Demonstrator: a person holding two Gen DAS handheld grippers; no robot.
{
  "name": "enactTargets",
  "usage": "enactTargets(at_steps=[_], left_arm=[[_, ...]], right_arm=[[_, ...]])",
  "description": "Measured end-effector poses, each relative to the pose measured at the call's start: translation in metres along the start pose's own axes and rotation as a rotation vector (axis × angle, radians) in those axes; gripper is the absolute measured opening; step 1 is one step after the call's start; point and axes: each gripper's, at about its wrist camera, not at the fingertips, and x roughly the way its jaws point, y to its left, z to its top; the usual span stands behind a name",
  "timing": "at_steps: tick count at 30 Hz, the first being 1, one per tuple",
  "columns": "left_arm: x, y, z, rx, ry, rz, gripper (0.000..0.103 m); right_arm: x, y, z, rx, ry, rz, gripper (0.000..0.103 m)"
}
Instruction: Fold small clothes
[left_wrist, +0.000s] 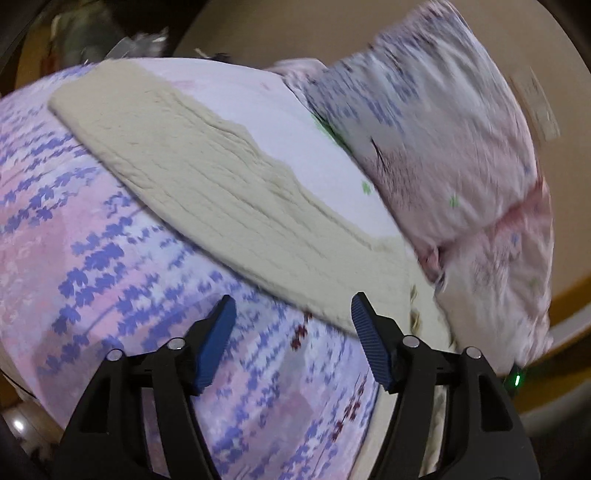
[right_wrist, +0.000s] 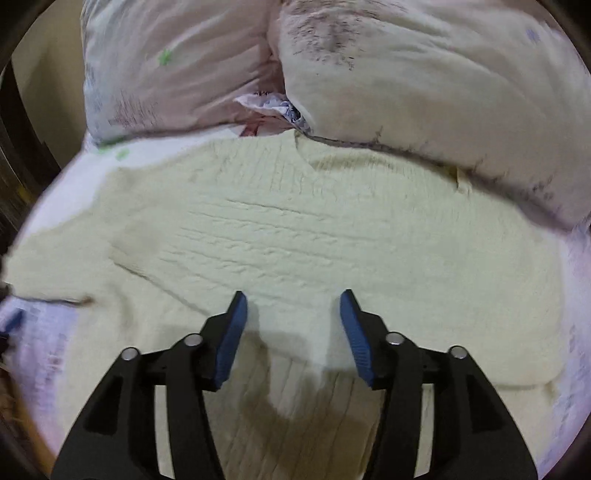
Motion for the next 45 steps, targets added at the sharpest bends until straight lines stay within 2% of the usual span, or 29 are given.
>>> enactTargets(at_steps=[3, 8, 11, 13, 16, 17, 23, 28, 30, 33, 37, 41, 45], left_arm=[[0.003, 0.010, 0.010, -0.092, -0.024, -0.031, 0.066], [0.004, 0.042, 0.034, -0.240, -0.073, -0.048, 0.049], [0.000, 0.055, 0.044, -0.281, -0.108, -0.030, 0.046], [-0.004, 0.062, 0.049, -0.289, -0.124, -0.020, 0.040], [-0.004, 0.061, 0.056, -0.254, -0.126, 0.004, 0.010], [-0.005, 0.059, 0.057, -0.245, -0.128, 0.008, 0.007], [-0.018, 0.009, 0.066, -0.128, -0.197, -0.013, 0.004], [-0.013, -0.082, 0.067, 0.072, -0.211, -0.109, 0.004], [-0.004, -0.121, 0.055, 0.160, -0.191, -0.154, 0.004], [0.022, -0.181, 0.026, 0.293, -0.119, -0.235, 0.004], [0.067, -0.247, -0.035, 0.447, 0.020, -0.339, 0.004], [0.109, -0.287, -0.102, 0.571, 0.167, -0.385, 0.004], [0.144, -0.301, -0.167, 0.665, 0.327, -0.388, 0.004]], right_arm=[[-0.015, -0.009, -0.004, 0.031, -0.017, 0.037, 0.058], [-0.031, -0.019, -0.008, 0.049, -0.028, 0.082, 0.059], [-0.037, -0.023, -0.010, 0.051, -0.042, 0.091, 0.060], [-0.041, -0.027, -0.011, 0.051, -0.051, 0.093, 0.061], [-0.044, -0.033, -0.011, 0.057, -0.059, 0.089, 0.061], [-0.045, -0.036, -0.012, 0.061, -0.061, 0.088, 0.061], [-0.055, -0.057, -0.016, 0.091, -0.082, 0.084, 0.061], [-0.068, -0.079, -0.019, 0.124, -0.115, 0.082, 0.062], [-0.075, -0.088, -0.022, 0.136, -0.134, 0.070, 0.063], [-0.082, -0.103, -0.027, 0.159, -0.152, 0.053, 0.063], [-0.084, -0.124, -0.035, 0.208, -0.151, 0.030, 0.063], [-0.084, -0.142, -0.045, 0.245, -0.142, -0.001, 0.063], [-0.082, -0.159, -0.054, 0.283, -0.134, -0.027, 0.063]])
